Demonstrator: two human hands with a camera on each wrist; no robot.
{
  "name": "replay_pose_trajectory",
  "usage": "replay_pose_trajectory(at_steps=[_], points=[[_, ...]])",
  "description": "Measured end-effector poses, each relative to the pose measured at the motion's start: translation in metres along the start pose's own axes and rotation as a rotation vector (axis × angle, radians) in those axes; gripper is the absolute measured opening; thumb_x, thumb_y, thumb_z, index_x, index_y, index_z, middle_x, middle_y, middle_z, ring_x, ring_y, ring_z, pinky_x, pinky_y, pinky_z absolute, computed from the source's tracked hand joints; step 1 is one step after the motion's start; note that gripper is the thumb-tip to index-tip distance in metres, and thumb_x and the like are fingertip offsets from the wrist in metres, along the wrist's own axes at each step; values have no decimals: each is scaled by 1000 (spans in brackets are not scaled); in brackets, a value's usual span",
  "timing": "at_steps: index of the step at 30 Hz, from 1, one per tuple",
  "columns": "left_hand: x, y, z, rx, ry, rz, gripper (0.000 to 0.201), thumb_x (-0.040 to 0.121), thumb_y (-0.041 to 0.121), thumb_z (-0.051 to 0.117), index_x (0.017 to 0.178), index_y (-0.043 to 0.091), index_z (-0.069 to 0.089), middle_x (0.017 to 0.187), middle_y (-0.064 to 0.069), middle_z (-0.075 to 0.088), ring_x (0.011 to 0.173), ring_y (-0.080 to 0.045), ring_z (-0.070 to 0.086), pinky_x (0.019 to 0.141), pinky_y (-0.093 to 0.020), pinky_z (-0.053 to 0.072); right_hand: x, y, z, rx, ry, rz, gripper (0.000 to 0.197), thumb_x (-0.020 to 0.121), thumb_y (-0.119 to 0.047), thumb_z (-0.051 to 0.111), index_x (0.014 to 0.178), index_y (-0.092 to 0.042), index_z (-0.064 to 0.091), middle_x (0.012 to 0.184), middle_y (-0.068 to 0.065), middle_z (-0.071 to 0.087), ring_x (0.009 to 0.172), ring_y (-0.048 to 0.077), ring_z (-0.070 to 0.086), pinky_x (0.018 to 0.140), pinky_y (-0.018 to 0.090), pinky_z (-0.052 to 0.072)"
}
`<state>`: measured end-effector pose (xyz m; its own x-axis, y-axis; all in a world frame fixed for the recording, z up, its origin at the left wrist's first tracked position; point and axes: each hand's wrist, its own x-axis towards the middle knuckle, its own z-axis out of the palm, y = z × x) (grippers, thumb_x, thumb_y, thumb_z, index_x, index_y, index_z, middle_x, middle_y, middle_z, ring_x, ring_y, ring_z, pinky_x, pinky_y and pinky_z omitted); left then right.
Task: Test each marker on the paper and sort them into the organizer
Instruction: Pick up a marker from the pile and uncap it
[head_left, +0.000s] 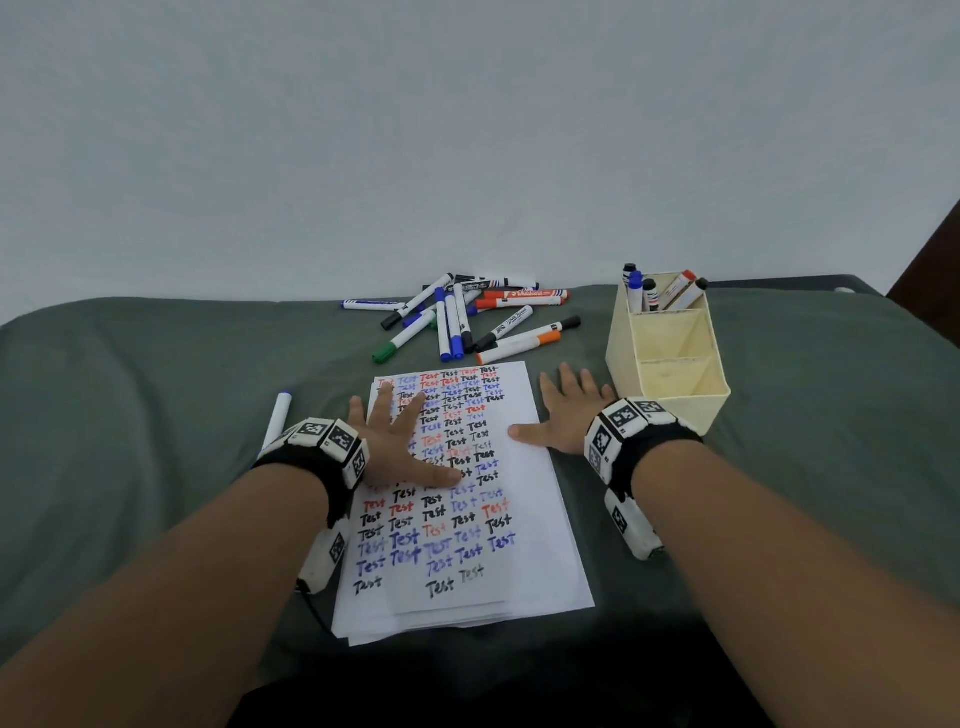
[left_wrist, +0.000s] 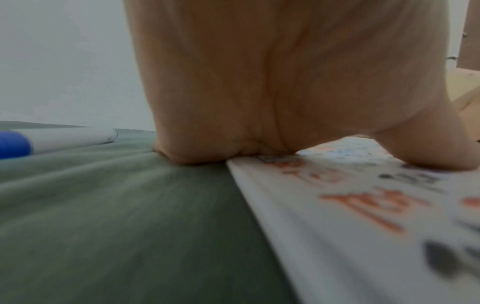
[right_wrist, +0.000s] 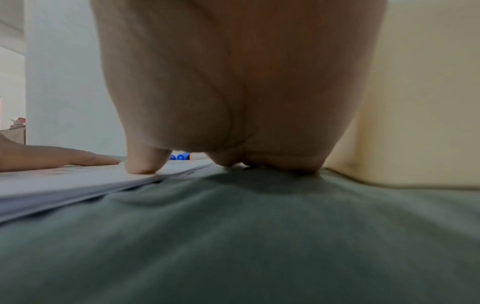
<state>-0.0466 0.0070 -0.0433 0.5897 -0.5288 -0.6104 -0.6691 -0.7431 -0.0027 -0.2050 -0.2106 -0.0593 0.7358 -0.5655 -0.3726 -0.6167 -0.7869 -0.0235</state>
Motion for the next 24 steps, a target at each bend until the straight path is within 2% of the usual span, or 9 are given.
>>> replay_pose_trajectory(at_steps=[5,8,10,12,13,14,17,19,24], points=[[-4,8,-25,68,-97,-45,149,24,113,39,148,55,-22,163,6,-30,153,-38,-13,119,-63,1,-2,-1,-1,26,0,0,109,84,-86,38,162,-23,-6,169,7,-18,155,33,-13,123,56,4],[-1,15,-52,140,-64,-47,144,30,113,35,155,48,6,168,1,3,152,-31,18,118,-57,19,-5,-2,-4,49,-25,0,110,85,-85,39,162,-23,-8,168,7,-20,155,33,-15,123,56,1],[5,25,-73,231,17,-33,127,51,108,32,152,30,34,157,-4,37,138,-27,43,109,-50,36,-8,-2,-6,58,-30,-1,110,85,-84,40,162,-22,-8,168,7,-20,155,33,-16,124,56,0],[14,36,-91,312,140,1,89,79,91,36,120,17,61,118,-3,65,102,-19,62,88,-38,49,-12,-3,-7,68,-29,-5,109,86,-83,41,162,-22,-8,168,8,-21,155,33,-16,124,56,0],[20,42,-98,320,225,41,70,88,80,40,101,16,63,96,-1,65,83,-16,61,76,-34,49,-13,-3,-8,73,-32,-6,109,87,-83,41,162,-21,-9,168,8,-21,155,33,-16,124,56,0],[25,48,-104,307,313,84,56,93,69,46,94,16,62,86,1,62,75,-16,58,70,-33,48,-14,-3,-8,77,-36,-8,109,87,-82,42,162,-21,-9,168,8,-21,155,33,-17,124,55,-1],[39,63,-116,224,502,208,32,97,47,56,113,20,62,107,-2,64,91,-20,57,78,-32,47,-15,-4,-10,92,-49,-9,108,88,-81,42,162,-22,-9,168,8,-22,155,32,-18,124,55,-2],[47,76,-122,209,544,276,27,98,41,56,119,24,62,116,-3,62,95,-19,53,80,-32,44,-15,-5,-9,104,-53,-7,107,88,-80,43,162,-23,-9,167,7,-23,154,32,-19,124,54,-3],[62,113,-127,308,535,340,38,101,46,49,133,27,61,130,-7,55,117,-26,55,97,-40,49,-14,-4,-10,127,-76,-13,108,87,-80,44,162,-23,-10,167,7,-26,153,32,-22,124,54,-7]])
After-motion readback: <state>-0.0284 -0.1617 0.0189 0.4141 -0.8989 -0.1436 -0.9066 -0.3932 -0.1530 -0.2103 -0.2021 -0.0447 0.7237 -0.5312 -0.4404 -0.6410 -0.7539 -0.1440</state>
